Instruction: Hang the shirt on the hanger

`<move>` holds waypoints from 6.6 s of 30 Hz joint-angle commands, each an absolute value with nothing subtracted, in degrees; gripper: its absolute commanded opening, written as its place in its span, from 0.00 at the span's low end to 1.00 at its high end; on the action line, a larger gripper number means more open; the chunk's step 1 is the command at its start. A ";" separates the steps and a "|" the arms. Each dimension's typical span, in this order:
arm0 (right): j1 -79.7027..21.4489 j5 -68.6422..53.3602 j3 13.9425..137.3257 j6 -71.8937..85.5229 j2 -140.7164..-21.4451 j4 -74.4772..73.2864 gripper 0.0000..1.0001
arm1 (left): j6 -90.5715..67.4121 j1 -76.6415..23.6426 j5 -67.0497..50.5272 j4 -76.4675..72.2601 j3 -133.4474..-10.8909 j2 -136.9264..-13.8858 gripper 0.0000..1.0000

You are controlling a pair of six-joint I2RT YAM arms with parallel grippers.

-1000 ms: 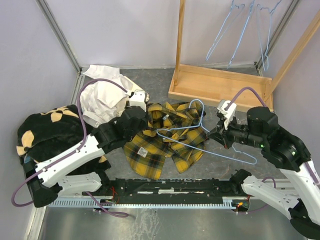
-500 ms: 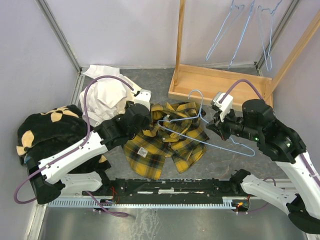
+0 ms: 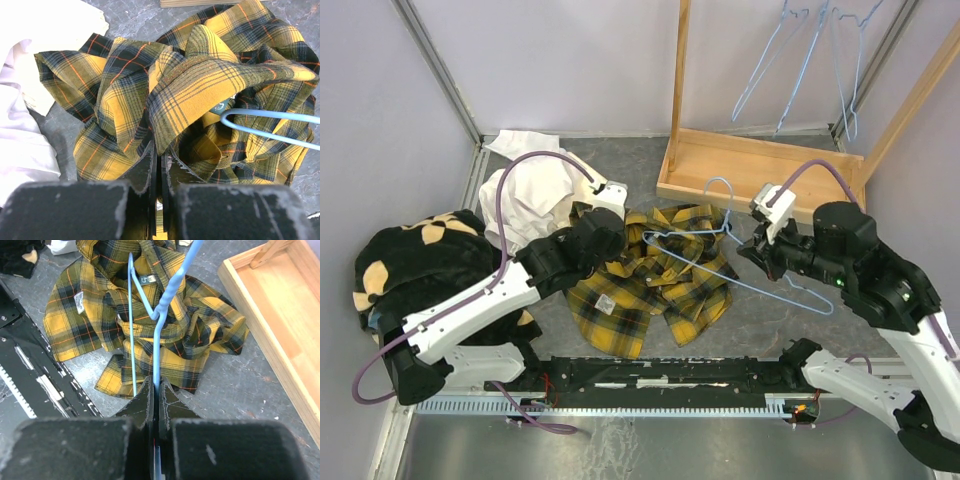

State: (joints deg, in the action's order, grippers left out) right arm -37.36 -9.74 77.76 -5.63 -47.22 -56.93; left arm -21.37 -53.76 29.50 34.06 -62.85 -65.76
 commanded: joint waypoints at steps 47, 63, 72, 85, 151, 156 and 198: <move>-37.25 -13.23 61.03 16.77 -65.35 3.67 0.00 | -10.14 -57.75 20.24 45.30 -101.50 -80.11 0.03; -37.25 -1.51 53.81 21.41 -57.77 17.45 0.00 | -11.97 -61.53 21.49 44.96 -101.26 -78.82 0.03; -37.24 -1.26 53.90 24.37 -56.37 21.95 0.00 | -12.54 -61.59 26.16 40.27 -101.21 -75.66 0.23; -37.24 6.27 57.55 27.29 -56.07 29.65 0.00 | -17.54 -61.59 28.46 27.20 -87.63 -67.35 0.64; -37.27 -28.24 30.68 29.02 -23.86 30.00 0.00 | 19.72 -61.52 -8.16 48.32 -101.51 -61.76 0.75; -37.31 -31.51 28.81 32.44 -19.86 26.24 0.00 | 20.23 -61.48 -9.90 49.78 -99.69 -62.32 0.74; -37.35 -44.18 38.22 33.88 -27.11 20.66 0.00 | 16.32 -61.52 -25.78 55.06 -99.05 -71.34 0.03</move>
